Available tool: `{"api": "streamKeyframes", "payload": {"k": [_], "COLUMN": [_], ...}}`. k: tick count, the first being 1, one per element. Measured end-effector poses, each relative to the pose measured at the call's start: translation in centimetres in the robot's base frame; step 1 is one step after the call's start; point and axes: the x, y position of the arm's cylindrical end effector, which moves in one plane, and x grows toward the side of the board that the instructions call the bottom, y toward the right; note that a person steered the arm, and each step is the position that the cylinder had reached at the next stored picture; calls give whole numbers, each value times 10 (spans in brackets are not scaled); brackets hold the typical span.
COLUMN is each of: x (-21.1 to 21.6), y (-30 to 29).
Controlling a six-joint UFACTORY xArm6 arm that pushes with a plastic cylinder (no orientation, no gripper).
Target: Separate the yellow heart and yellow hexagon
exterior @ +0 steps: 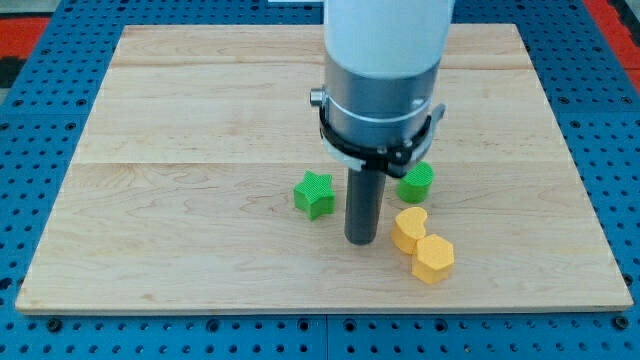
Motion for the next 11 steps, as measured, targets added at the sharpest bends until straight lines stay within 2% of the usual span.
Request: {"api": "streamKeyframes", "payload": {"k": [3, 11], "x": [12, -11], "y": [19, 53]}}
